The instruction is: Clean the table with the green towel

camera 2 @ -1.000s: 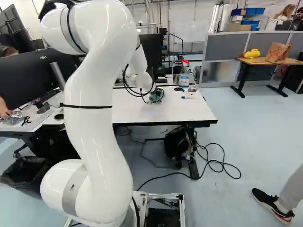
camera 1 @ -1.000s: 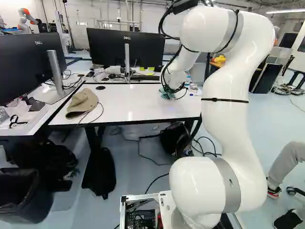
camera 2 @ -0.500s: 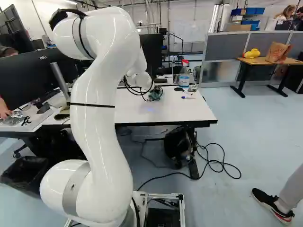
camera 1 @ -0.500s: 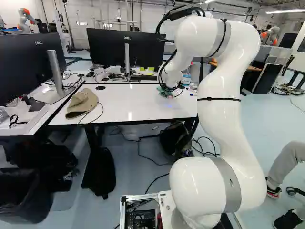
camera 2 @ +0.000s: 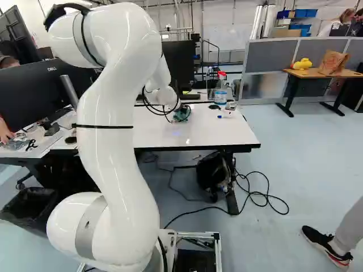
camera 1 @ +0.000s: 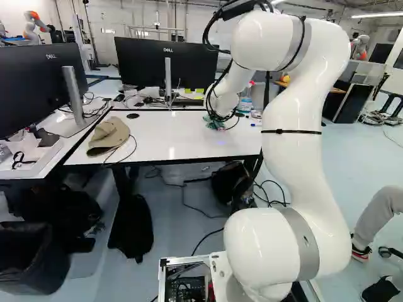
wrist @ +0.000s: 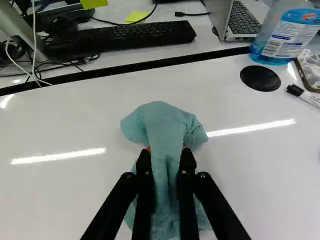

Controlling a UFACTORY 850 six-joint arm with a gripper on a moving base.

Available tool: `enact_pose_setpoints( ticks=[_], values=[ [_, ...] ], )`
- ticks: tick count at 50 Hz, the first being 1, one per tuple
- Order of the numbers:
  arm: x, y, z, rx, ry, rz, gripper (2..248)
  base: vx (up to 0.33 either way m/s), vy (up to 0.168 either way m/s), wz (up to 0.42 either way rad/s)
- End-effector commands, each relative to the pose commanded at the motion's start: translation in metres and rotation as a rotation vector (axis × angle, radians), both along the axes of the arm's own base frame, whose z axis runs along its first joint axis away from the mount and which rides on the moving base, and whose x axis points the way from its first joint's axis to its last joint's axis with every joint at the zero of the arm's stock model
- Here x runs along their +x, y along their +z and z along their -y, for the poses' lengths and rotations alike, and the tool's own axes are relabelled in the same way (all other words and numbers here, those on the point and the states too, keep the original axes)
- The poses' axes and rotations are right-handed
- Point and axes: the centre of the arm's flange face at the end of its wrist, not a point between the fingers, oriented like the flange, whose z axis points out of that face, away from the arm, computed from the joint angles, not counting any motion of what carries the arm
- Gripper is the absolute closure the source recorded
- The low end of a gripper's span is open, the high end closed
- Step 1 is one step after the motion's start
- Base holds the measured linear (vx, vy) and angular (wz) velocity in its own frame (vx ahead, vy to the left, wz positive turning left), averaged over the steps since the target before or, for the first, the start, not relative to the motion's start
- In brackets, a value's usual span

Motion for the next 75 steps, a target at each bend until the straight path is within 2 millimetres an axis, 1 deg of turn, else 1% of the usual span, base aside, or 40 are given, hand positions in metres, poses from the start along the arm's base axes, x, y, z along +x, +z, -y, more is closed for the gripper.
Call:
enact_pose_setpoints(
  ticks=[10, 19, 29, 36, 48, 59, 67, 75],
  values=[
    [-0.008, 0.001, 0.014, 0.0, -0.024, -0.005, 197, 0.0, 0.0, 0.0],
    [-0.008, 0.001, 0.029, 0.0, -0.048, -0.004, 197, 0.0, 0.0, 0.0],
    [0.0, -0.001, 0.045, 0.0, -0.071, 0.003, 197, 0.0, 0.0, 0.0],
    [0.01, -0.002, 0.05, -0.001, -0.076, 0.012, 197, 0.0, 0.0, 0.0],
    [0.032, -0.005, 0.047, -0.003, -0.068, 0.029, 197, 0.0, 0.0, 0.0],
    [0.049, -0.007, 0.036, -0.004, -0.048, 0.042, 197, 0.0, 0.0, 0.0],
    [0.056, -0.008, 0.024, -0.004, -0.03, 0.048, 197, 0.0, 0.0, 0.0],
    [0.057, -0.008, 0.011, -0.003, -0.011, 0.048, 197, 0.0, 0.0, 0.0]
  ],
)
